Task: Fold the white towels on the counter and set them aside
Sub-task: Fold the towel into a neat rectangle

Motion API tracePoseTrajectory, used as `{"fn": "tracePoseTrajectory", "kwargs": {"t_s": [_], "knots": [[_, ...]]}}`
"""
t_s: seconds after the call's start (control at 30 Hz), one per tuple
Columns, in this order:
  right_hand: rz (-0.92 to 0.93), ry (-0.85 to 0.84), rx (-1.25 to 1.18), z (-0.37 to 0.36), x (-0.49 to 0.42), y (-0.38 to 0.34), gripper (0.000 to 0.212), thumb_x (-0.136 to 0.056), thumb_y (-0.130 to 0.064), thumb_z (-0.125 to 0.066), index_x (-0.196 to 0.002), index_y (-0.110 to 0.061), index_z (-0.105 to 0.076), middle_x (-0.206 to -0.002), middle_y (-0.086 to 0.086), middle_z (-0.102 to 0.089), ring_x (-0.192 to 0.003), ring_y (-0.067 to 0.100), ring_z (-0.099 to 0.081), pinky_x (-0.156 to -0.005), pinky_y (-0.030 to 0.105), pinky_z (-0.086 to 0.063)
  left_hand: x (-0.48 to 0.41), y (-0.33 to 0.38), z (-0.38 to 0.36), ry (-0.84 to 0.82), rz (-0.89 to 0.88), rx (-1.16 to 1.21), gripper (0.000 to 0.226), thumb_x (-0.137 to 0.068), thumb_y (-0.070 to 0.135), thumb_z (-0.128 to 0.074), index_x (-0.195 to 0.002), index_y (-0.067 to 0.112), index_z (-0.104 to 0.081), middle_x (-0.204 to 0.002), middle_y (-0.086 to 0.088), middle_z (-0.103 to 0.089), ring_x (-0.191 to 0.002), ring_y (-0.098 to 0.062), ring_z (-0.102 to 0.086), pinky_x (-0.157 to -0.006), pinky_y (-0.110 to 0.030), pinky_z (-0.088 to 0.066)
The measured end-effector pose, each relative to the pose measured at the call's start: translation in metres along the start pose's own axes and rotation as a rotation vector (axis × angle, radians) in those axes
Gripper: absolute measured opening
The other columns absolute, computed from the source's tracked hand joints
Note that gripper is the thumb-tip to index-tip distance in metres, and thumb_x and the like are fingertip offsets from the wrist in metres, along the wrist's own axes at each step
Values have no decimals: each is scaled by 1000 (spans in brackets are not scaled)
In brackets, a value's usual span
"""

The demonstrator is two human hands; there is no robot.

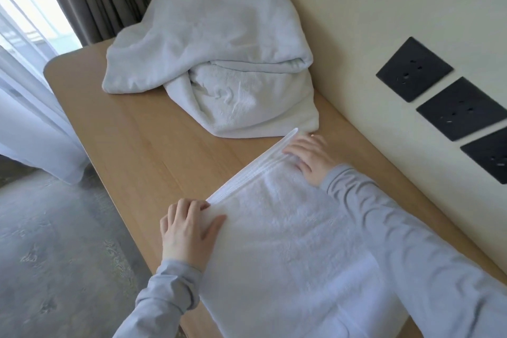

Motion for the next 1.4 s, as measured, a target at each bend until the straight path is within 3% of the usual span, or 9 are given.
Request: {"fn": "tracePoseTrajectory", "kwargs": {"t_s": [0.23,0.47,0.6,0.7,0.87,1.03,1.17,1.3,1.4], "knots": [[-12,-311,171,-4,-24,2,18,-87,-21,-58,-87,-23,-40,-92,-12,-42,-100,14,-46,-93,26,-23,-5,-13,3,29,-42,190,32,-75,31,-76,-71,6,-57,-83,0,-53,-77,-23,-51,-72,-36,-44],[-80,-319,233,-1,-43,10,16,-91,-30,-53,-92,-21,-40,-84,-8,-51,-93,17,-51,-100,32,-25,-9,-25,6,-13,-67,309,21,-81,31,-64,-67,18,-55,-75,8,-55,-73,0,-49,-62,-7,-35],[-197,-375,186,-14,-48,23,32,-89,-40,-56,-106,-14,-49,-95,3,-56,-98,22,-52,-85,31,-35,-14,-38,7,-23,-28,366,19,-82,9,-69,-65,14,-63,-89,14,-61,-75,3,-54,-64,-3,-37],[-266,-355,219,-14,-51,34,41,-87,-46,-56,-107,-11,-48,-96,11,-65,-93,29,-58,-69,30,-37,-19,-41,8,-23,-28,349,21,-81,-1,-68,-63,9,-65,-71,13,-63,-73,2,-55,-61,-4,-37],[-444,-378,189,-15,-52,51,66,-74,-64,-61,-107,-9,-46,-96,10,-63,-89,29,-58,-71,35,-48,-18,-32,16,5,-87,300,19,-80,-8,-65,-65,3,-67,-72,3,-63,-73,-11,-53,-61,-8,-39],[-493,-80,316,20,-36,28,70,-73,-48,-71,-122,-10,-37,-111,9,-54,-99,28,-51,-81,41,-40,-5,11,30,138,-160,-2,28,-75,-8,-52,-98,-5,-67,-105,-18,-66,-92,-35,-65,-80,-36,-51],[39,349,153,19,7,-96,38,-70,1,-63,-108,-2,-64,-108,13,-67,-109,27,-60,-94,52,-44,23,79,-7,27,-396,-203,42,-89,17,-45,-127,3,-57,-135,-16,-52,-125,-36,-49,-106,-46,-33],[231,-45,-17,-41,49,-129,51,-91,-29,-41,-140,-12,-40,-148,5,-39,-140,20,-30,-114,43,-23,28,54,-38,-165,-283,-362,68,-96,49,-11,-138,6,-43,-148,-11,-35,-136,-32,-31,-112,-43,-15],[-49,-110,37,-36,37,-41,55,-96,-39,-36,-146,-20,-22,-155,1,-22,-144,19,-14,-116,49,-17,28,42,-44,-186,-238,-392,73,-93,57,-15,-143,8,-36,-151,-12,-29,-139,-38,-25,-114,-51,-13]]}}
Point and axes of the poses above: each hand's wrist, its own x-axis away from the middle knuckle, its own z-axis out of the back of the hand, y = z × x, the point moved 10 cm from there along -x, towards the middle knuckle
